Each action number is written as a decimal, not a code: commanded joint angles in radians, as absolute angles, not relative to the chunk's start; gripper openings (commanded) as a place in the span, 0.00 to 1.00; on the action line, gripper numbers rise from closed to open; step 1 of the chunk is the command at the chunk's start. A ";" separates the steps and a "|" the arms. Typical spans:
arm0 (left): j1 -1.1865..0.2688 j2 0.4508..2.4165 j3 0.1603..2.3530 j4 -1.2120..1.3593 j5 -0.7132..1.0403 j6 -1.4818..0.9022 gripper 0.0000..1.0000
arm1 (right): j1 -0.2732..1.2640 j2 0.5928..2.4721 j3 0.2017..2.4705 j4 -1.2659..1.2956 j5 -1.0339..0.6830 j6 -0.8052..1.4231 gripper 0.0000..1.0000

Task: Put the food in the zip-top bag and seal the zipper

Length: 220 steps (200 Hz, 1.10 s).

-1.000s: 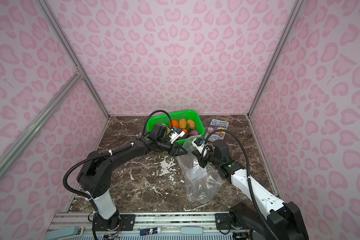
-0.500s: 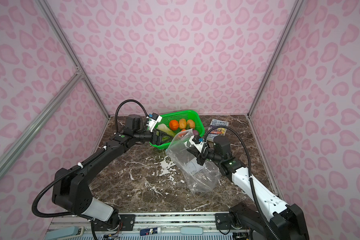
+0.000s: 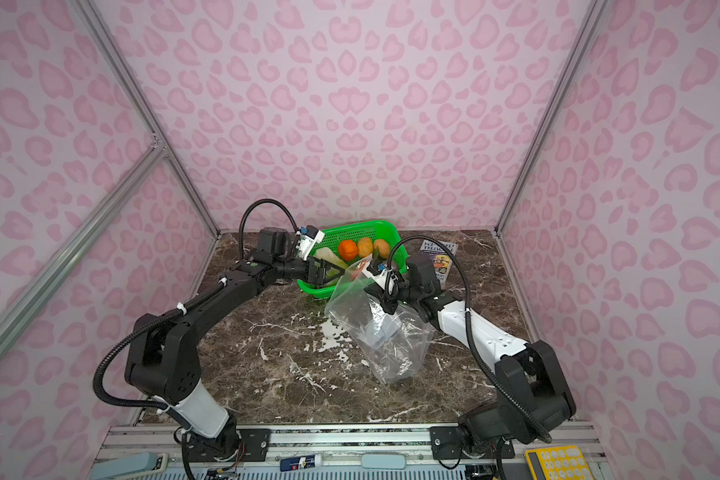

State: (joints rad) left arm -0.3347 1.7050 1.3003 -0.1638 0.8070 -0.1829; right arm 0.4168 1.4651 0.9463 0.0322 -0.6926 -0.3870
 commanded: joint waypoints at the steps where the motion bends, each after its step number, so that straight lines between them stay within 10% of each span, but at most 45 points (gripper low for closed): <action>1: -0.333 1.742 1.326 -0.155 0.810 -0.171 0.99 | 0.407 1.503 0.964 0.031 -0.636 -0.422 0.00; 220: -0.407 1.657 1.056 -0.142 0.593 -0.380 0.93 | 0.364 1.653 0.987 0.166 -0.566 -0.377 0.00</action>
